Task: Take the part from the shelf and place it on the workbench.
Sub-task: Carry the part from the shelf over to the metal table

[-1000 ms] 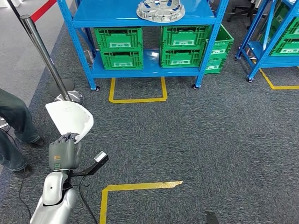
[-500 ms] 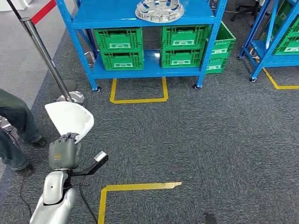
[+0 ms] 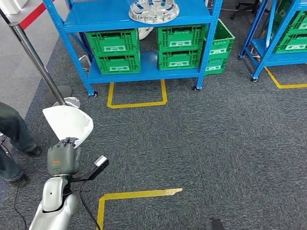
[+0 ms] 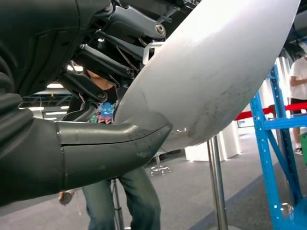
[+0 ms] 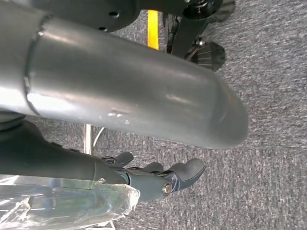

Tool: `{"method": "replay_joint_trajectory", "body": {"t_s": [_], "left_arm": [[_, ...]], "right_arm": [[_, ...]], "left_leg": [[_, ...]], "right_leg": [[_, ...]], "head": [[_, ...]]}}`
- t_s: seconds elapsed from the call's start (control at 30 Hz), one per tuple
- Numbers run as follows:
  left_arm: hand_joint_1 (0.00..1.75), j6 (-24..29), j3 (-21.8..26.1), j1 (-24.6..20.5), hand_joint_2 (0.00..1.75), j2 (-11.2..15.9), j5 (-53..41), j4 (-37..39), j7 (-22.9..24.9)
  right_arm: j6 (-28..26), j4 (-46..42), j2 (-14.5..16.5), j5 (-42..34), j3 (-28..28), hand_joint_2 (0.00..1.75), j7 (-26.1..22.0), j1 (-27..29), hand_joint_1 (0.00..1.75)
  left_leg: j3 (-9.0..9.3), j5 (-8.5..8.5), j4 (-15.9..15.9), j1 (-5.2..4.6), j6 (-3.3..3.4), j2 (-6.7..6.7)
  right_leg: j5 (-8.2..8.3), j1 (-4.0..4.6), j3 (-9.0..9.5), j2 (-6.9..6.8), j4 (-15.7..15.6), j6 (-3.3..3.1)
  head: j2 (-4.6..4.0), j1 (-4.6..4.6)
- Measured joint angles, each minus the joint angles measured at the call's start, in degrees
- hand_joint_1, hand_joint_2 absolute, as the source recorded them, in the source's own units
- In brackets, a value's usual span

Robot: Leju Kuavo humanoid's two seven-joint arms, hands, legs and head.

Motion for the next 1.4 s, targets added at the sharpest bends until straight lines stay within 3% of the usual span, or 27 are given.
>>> {"method": "replay_joint_trajectory", "body": {"t_s": [0.1,0.17,0.27,0.3,0.33,0.37,0.43,0.5,0.6,0.67,0.73,0.8,0.83,0.87,0.97,1.03,1.17,1.23,1.3,1.33,1.37,1.4], "left_arm": [[1.75,0.0,0.0,0.0,1.75,0.0,0.0,0.0,0.0],[1.75,0.0,0.1,-0.1,1.75,0.0,0.0,-0.1,0.0],[1.75,0.0,0.2,-0.1,1.75,-0.1,0.0,-0.1,0.0],[1.75,0.0,0.2,0.0,1.75,-0.1,0.0,-0.1,0.0],[1.75,0.0,0.2,0.1,1.75,-0.2,0.0,-0.1,0.0],[1.75,0.0,0.2,0.2,1.75,-0.2,0.0,-0.1,0.0],[1.75,0.0,0.2,0.3,1.75,-0.2,0.0,-0.1,0.0],[1.75,0.0,0.3,0.2,1.75,-0.2,0.0,-0.1,0.0],[1.75,0.0,0.3,0.2,1.75,-0.3,0.0,-0.1,0.0],[1.75,0.0,0.3,0.2,1.75,-0.4,0.0,-0.1,0.0],[1.75,0.0,0.3,0.2,1.75,-0.4,0.0,-0.1,0.0],[1.75,0.0,0.3,0.3,1.75,-0.4,0.0,-0.1,0.0],[1.75,0.0,0.3,0.5,1.75,-0.4,0.0,-0.1,0.0],[1.75,0.0,0.3,0.5,1.75,-0.4,0.0,-0.1,0.0],[1.75,-0.1,0.3,0.5,1.75,-0.3,0.0,0.0,0.0],[1.75,-0.2,0.3,0.4,1.75,-0.2,0.0,0.0,0.0],[1.75,-0.3,0.5,0.3,1.75,-0.1,0.0,0.0,0.1],[1.75,-0.3,0.6,0.3,1.75,-0.1,0.0,0.0,0.1],[1.75,-0.3,0.7,0.3,1.75,-0.1,0.0,0.0,0.2],[1.75,-0.3,0.8,0.4,1.75,-0.1,0.0,0.0,0.2],[1.75,-0.3,0.8,0.4,1.75,-0.1,0.0,0.0,0.2],[1.75,-0.3,0.9,0.4,1.75,-0.1,0.0,0.0,0.2]], "right_arm": [[0.0,0.0,0.1,0.0,0.0,0.00,0.0,0.0,0.00],[0.0,0.0,0.0,0.0,0.0,0.00,0.0,0.0,0.00],[0.0,0.0,0.0,0.0,0.0,0.00,0.0,-0.1,0.00],[0.0,0.0,-0.1,0.0,0.0,0.00,0.1,0.0,0.00],[0.0,0.0,-0.1,0.0,0.0,0.00,0.1,0.1,0.00],[0.0,0.0,-0.1,0.0,0.0,0.00,0.1,0.1,0.00],[0.0,0.0,-0.1,0.0,0.0,0.00,0.2,0.1,0.00],[0.0,0.0,-0.1,0.0,0.0,0.00,0.2,-0.1,0.00],[0.0,0.0,-0.1,0.0,0.0,0.00,0.3,0.0,0.00],[0.0,0.0,-0.1,0.0,0.0,0.00,0.3,0.0,0.00],[0.0,0.0,-0.2,0.0,0.0,0.00,0.3,-0.1,0.00],[0.1,0.0,-0.2,0.0,0.0,0.00,0.3,-0.1,0.00],[0.1,0.0,-0.2,0.0,0.0,0.00,0.3,-0.1,0.00],[0.1,0.0,-0.2,0.0,0.0,0.00,0.3,0.0,0.00],[0.1,0.0,-0.2,0.0,0.0,0.00,0.3,-0.1,0.00],[0.1,0.0,-0.2,0.0,0.0,0.00,0.3,-0.1,0.00],[0.1,0.0,-0.2,0.0,0.0,0.00,0.3,-0.1,0.00],[0.1,0.0,-0.2,0.0,0.0,0.00,0.3,-0.1,0.00],[0.2,0.0,-0.2,0.0,0.0,0.00,0.3,0.0,0.00],[0.2,0.0,-0.2,0.0,0.0,0.00,0.3,0.0,0.00],[0.2,0.0,-0.2,0.0,0.0,0.00,0.3,0.1,0.00],[0.2,0.0,-0.2,0.0,0.0,0.00,0.3,0.1,0.00]], "left_leg": [[0.63,-0.42,-1.8,-0.05,0.20,-0.01],[1.43,-0.29,-3.0,0.24,0.15,0.05],[2.20,-0.61,-3.5,0.24,0.39,0.10],[2.34,-0.77,-3.5,0.19,0.44,0.10],[2.53,-0.94,-3.4,0.15,0.46,0.09],[2.80,-1.14,-3.4,0.13,0.43,0.07],[3.52,-1.66,-3.4,0.13,0.20,0.04],[3.90,-2.12,-3.2,0.00,-0.30,0.04],[3.93,-2.39,-3.0,0.03,-1.06,0.04],[3.35,-3.58,-1.5,0.17,-1.71,0.00],[0.65,-6.56,4.2,0.60,-2.50,-0.03],[-3.22,-9.16,11.5,1.20,-3.08,-0.03],[-4.31,-9.08,13.1,1.49,-3.30,-0.03],[-4.37,-7.89,12.6,1.76,-3.47,-0.02],[0.25,-1.91,2.4,2.28,-3.75,-0.03],[2.35,-0.94,-2.0,2.11,-3.40,-0.11],[2.64,-0.98,-3.1,1.62,-1.57,-0.17],[2.83,-0.85,-3.4,1.58,-0.81,-0.11],[2.87,-1.01,-3.4,1.22,-0.35,-0.10],[2.93,-1.11,-3.4,1.02,-0.21,-0.10],[3.04,-1.22,-3.4,0.83,-0.10,-0.11],[3.22,-1.35,-3.4,0.68,-0.04,-0.12]], "right_leg": [[-0.26,0.01,-0.26,-0.23,-0.2,0.69],[-1.40,0.13,-1.10,-0.40,1.5,1.03],[-5.54,0.27,-6.50,-0.49,11.5,1.30],[-6.22,0.28,-8.37,-0.49,14.4,1.41],[-5.74,0.30,-9.35,-0.50,15.4,1.50],[-4.00,0.31,-9.06,-0.52,13.9,1.50],[0.63,0.36,-5.77,-0.70,6.3,1.23],[2.67,0.57,-2.58,-0.92,0.2,0.67],[2.65,0.73,-1.61,-0.90,-1.2,-0.14],[2.76,0.45,-1.28,-0.88,-1.6,-0.69],[2.72,0.30,-0.97,-0.87,-1.8,-1.08],[2.54,0.30,-0.80,-0.86,-1.8,-1.19],[2.43,0.28,-0.69,-0.83,-1.8,-1.16],[2.32,0.23,-0.52,-0.76,-1.8,-1.06],[1.88,0.11,0.16,-0.48,-1.7,-0.42],[1.64,0.13,0.25,-0.36,-1.7,0.35],[1.00,-0.28,-0.29,-0.46,-1.1,1.84],[-1.71,-0.27,-3.07,-0.57,4.2,1.96],[-4.83,-0.16,-7.43,-0.59,12.2,1.95],[-5.24,-0.13,-8.96,-0.59,14.7,1.91],[-4.48,-0.10,-9.45,-0.59,15.0,1.80],[-2.78,-0.05,-8.77,-0.60,13.0,1.60]], "head": [[0.00,-0.06],[0.00,0.02],[0.00,0.16],[0.00,0.18],[0.00,0.18],[0.00,0.19],[0.00,0.18],[0.00,0.13],[0.00,0.07],[0.00,-0.11],[0.00,-0.35],[0.00,-0.40],[0.00,-0.40],[0.00,-0.41],[0.00,-0.41],[0.00,-0.39],[0.00,-0.32],[0.00,-0.10],[0.00,0.02],[0.00,0.02],[0.00,0.02],[0.00,0.01]]}}
